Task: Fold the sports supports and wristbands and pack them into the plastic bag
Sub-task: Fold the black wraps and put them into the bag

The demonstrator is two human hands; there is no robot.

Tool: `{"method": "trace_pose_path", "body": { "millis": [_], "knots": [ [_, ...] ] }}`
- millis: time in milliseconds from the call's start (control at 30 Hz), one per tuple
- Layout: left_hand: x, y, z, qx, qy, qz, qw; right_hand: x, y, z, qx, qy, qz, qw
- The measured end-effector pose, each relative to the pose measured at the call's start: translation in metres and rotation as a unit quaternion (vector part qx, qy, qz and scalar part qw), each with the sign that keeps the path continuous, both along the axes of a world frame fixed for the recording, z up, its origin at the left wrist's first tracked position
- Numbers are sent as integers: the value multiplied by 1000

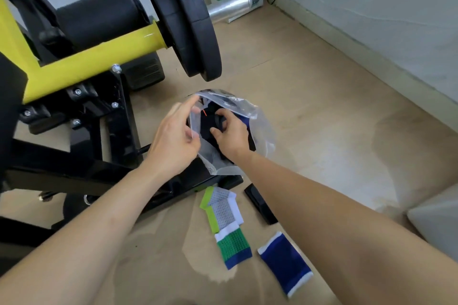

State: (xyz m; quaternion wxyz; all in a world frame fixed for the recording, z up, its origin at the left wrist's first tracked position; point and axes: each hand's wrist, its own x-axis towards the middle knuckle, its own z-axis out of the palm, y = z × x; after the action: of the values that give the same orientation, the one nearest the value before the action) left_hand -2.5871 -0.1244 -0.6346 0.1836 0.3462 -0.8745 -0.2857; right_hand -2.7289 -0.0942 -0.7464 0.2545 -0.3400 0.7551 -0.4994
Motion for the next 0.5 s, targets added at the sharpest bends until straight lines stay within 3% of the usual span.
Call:
{"method": "trace_pose_path", "body": {
  "millis": [167,267,400,500],
  "knots": [
    [22,-6,9,-7,-21,52,998,-9,-17,-22,59,119,110,985],
    [31,-5,8,6,-27,50,998,-14,-21,-34,80,130,123,981],
    [34,-4,5,23,-9,55,998,-11,-26,-37,89,66,106,988],
    [32,-7,5,28,7,56,998,-8,-37,-36,117,156,190,962]
  ]
}}
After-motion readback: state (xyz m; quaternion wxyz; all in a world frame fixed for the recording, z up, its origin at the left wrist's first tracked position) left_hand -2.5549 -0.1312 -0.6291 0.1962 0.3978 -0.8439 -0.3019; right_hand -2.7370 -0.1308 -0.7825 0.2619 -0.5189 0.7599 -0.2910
